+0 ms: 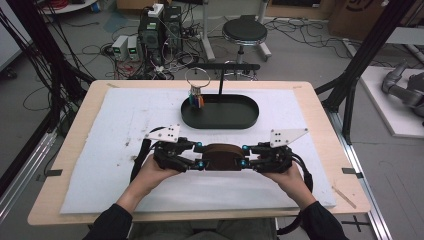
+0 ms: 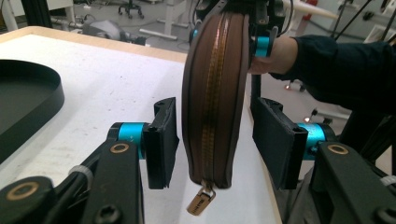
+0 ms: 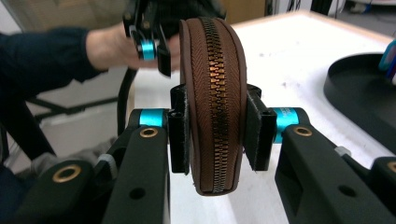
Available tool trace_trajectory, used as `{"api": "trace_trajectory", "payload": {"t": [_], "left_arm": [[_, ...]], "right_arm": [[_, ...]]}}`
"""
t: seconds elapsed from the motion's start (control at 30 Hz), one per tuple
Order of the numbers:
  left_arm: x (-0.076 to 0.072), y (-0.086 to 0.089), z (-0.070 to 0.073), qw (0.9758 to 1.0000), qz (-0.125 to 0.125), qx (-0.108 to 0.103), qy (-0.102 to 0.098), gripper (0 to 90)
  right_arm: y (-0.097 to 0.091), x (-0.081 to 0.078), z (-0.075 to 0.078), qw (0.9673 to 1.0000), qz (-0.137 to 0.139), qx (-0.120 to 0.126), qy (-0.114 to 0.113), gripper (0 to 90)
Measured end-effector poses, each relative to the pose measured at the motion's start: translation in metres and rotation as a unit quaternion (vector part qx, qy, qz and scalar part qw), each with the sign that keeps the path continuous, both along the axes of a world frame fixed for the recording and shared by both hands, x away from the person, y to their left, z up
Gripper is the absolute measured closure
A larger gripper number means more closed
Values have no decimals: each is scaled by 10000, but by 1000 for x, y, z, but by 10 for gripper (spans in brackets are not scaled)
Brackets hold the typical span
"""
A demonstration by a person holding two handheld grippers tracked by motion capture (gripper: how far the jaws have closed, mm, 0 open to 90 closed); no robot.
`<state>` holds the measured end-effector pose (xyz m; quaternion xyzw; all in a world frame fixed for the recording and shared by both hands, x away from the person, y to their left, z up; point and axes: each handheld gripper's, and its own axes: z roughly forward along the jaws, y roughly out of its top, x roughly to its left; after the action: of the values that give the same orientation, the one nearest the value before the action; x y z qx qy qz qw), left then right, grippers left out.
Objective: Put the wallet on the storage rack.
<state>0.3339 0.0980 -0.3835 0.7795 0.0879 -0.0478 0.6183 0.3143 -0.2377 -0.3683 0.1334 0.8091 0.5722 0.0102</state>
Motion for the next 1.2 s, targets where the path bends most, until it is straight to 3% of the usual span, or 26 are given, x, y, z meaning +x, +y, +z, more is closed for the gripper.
{"api": "trace_trajectory", "payload": {"t": [0.03, 0.2, 0.37, 0.67, 0.73, 0.77, 0.8, 0.83, 0.97, 1.07, 1.1, 1.13, 1.17, 1.2], "left_arm": [[0, 0, 0, 10000, -33, -37, 1, 527], [0, 2, 1, 9993, -102, -345, -51, 646], [-2, 3, 3, 9989, -112, -454, -42, 680], [-2, 6, 3, 9983, -61, -575, -17, 681], [-2, 5, 3, 9984, 1, -573, 5, 669], [-1, 5, 3, 9984, 119, -559, 51, 563], [-2, 5, 3, 9982, 212, -554, 84, 563], [-1, 5, 3, 9982, 311, -508, 76, 452], [-1, 9, 4, 9975, 622, -339, -22, 355], [-3, 17, 6, 9963, 807, -291, -105, 345], [-5, 22, 8, 9942, 1027, -223, -211, 335], [-5, 22, 8, 9942, 1027, -223, -211, 325], [-6, 26, 8, 9926, 1168, -187, -270, 325], [-7, 28, 9, 9916, 1252, -183, -278, 310]], "right_arm": [[-2, 0, 0, 9999, 7, 140, 62, 677], [-1, 0, 0, 9994, 49, 324, 70, 671], [-2, 0, 0, 9993, -138, 320, 94, 533], [-2, -1, -1, 9991, -124, 392, 87, 638], [-2, -1, -1, 9991, -121, 389, 70, 650], [-3, -2, 0, 9991, -107, 408, 30, 675], [-3, -2, 0, 9991, -107, 408, 30, 675], [-3, -3, 0, 9992, -207, 334, -54, 681], [-5, -2, 1, 9988, -328, 348, -117, 684], [-8, -1, 2, 9979, -521, 340, -179, 686], [-9, -1, 2, 9974, -612, 323, -189, 686], [-9, -1, 2, 9974, -612, 323, -189, 686], [-10, 1, 2, 9968, -693, 324, -225, 686], [-12, 3, 2, 9951, -889, 335, -269, 686]]}}
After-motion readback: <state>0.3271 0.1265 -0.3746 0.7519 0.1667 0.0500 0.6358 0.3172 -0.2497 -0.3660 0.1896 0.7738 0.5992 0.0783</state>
